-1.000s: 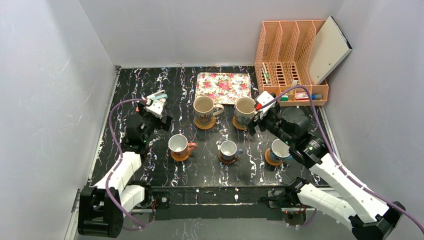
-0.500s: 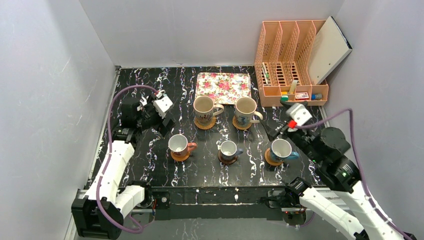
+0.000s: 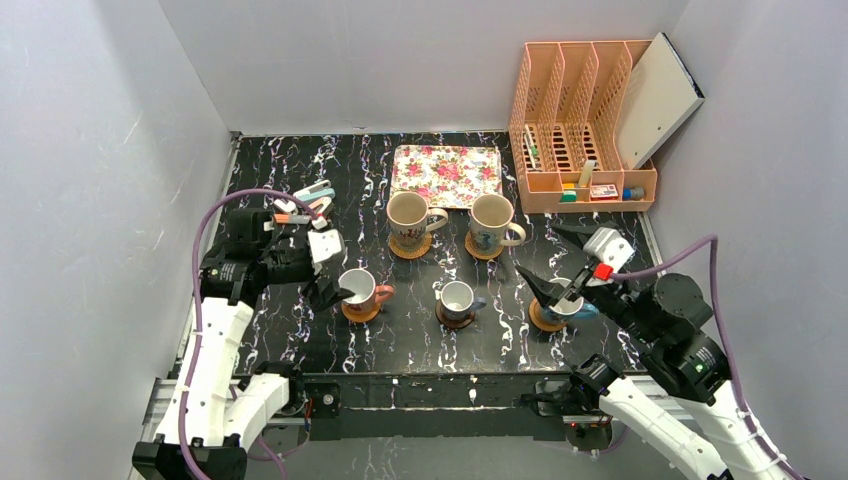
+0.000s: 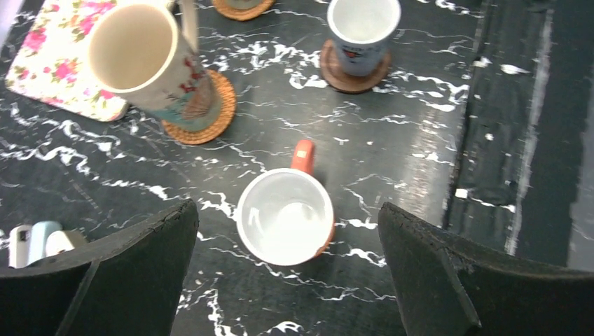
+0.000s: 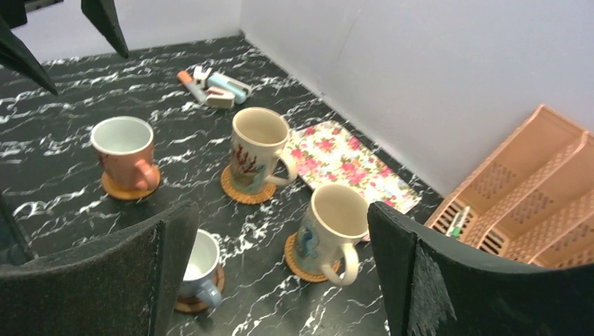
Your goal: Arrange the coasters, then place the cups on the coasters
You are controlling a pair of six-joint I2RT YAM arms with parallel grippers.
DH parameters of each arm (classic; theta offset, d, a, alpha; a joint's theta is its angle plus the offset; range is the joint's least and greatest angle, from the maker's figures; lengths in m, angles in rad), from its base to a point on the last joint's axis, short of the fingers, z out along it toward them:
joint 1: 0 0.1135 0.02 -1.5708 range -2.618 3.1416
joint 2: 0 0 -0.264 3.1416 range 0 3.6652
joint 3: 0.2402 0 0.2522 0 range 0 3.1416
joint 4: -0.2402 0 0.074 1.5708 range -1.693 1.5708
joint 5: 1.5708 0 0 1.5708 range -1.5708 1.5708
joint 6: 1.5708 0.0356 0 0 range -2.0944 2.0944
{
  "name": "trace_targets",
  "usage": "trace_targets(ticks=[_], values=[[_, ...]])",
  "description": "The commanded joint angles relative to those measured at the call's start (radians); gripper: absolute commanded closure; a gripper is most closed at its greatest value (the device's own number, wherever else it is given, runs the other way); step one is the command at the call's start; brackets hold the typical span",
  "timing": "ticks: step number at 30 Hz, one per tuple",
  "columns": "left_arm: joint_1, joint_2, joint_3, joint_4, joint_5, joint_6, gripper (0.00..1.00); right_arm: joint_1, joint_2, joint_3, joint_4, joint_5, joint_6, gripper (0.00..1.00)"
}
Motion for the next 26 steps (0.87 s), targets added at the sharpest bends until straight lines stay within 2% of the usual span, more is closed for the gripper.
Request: trace_targets(ticks=[1, 6, 14, 26], values=[[0.003, -0.025, 0.017, -0.182, 0.124, 0.130, 0.02, -0.005, 0.003, -0.044, 0.041, -0.076, 0.032, 0.02], [0.003, -0.018, 0.005, -0.181, 0.160, 0.144, 0.02, -0.001, 0.013, -0.070, 0.048, -0.099, 0.028, 0.02], [0.003, -0.027, -0.011, -0.186, 0.174, 0.162, 0.02, 0.001, -0.003, -0.065, -0.035, -0.247, -0.042, 0.02], [0.003, -0.021, -0.014, -0.187, 0.186, 0.179, 0.02, 0.010, 0.012, -0.080, -0.022, -0.234, -0.047, 0.02]])
